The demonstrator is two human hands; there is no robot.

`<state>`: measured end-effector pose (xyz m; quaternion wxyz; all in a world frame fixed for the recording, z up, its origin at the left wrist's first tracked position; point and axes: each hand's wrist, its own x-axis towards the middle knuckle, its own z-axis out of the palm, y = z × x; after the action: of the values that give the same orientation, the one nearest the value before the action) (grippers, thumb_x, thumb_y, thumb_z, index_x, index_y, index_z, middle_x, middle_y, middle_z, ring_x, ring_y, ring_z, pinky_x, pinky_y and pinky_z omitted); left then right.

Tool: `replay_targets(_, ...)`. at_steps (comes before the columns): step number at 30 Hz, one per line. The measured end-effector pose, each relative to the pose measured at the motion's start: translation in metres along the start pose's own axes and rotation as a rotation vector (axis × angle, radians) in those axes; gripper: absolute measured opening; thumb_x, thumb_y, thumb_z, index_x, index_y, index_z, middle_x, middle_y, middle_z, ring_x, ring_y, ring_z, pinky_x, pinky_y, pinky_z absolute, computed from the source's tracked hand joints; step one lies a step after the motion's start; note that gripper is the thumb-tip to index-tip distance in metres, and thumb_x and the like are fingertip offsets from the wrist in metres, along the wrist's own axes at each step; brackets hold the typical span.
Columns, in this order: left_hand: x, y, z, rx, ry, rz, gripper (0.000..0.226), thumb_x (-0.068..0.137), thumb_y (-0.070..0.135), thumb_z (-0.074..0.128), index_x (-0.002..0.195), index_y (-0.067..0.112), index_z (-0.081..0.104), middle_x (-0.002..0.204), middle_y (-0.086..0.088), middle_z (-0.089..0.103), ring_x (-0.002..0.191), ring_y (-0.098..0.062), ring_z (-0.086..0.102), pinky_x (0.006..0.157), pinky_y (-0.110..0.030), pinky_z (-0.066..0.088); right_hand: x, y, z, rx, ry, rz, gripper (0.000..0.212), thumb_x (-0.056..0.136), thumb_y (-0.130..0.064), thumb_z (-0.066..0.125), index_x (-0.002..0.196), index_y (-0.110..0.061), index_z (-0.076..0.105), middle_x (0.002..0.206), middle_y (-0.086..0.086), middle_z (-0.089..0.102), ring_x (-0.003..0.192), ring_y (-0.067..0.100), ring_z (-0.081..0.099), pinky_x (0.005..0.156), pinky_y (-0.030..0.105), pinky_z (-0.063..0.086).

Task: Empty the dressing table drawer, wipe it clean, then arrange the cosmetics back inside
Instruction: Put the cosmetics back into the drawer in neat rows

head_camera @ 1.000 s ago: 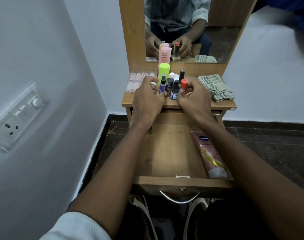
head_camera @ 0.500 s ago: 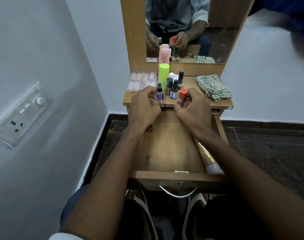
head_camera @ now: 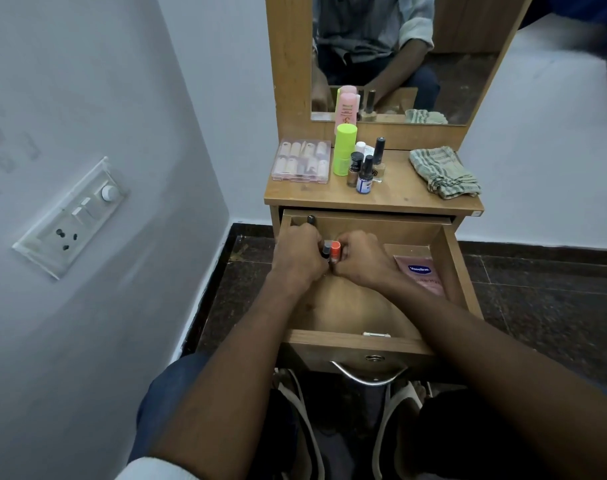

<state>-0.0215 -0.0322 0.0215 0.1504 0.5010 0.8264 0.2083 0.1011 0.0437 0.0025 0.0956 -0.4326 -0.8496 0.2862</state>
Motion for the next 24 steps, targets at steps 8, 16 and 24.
replay_targets(8, -0.001, 0.0, -0.003, 0.015, 0.011, -0.004, 0.02, 0.086, 0.011, 0.084, 0.105, 0.015, 0.082, 0.098, -0.006, 0.074, 0.095, -0.023, 0.069, 0.088, -0.039, 0.061, -0.003, 0.002, 0.006, 0.083, -0.072, -0.043, 0.022, 0.075, -0.006, 0.084, 0.089, -0.022, 0.075, 0.083, -0.006, 0.071, 0.074, 0.006, 0.062, 0.055, 0.021, 0.041)
replay_targets(16, 0.012, -0.018, -0.03, -0.076, 0.013, -0.094, 0.028, 0.081, 0.009, 0.085, 0.067, 0.032, 0.078, 0.082, 0.008, 0.077, 0.084, -0.012, 0.071, 0.088, -0.039, 0.064, 0.0, 0.002, 0.015, 0.08, 0.031, -0.066, 0.013, 0.081, -0.019, 0.083, 0.08, -0.025, 0.072, 0.075, -0.007, 0.07, 0.07, 0.011, 0.065, 0.058, 0.03, 0.05)
replay_targets(24, 0.015, -0.019, -0.04, -0.182, 0.148, -0.112, 0.026, 0.086, 0.013, 0.082, 0.07, 0.031, 0.075, 0.084, 0.009, 0.074, 0.086, -0.014, 0.071, 0.086, -0.041, 0.063, 0.014, 0.011, 0.017, 0.076, 0.182, 0.101, 0.017, 0.086, -0.03, 0.084, 0.094, -0.021, 0.072, 0.087, -0.003, 0.071, 0.08, 0.015, 0.069, 0.071, 0.039, 0.062)
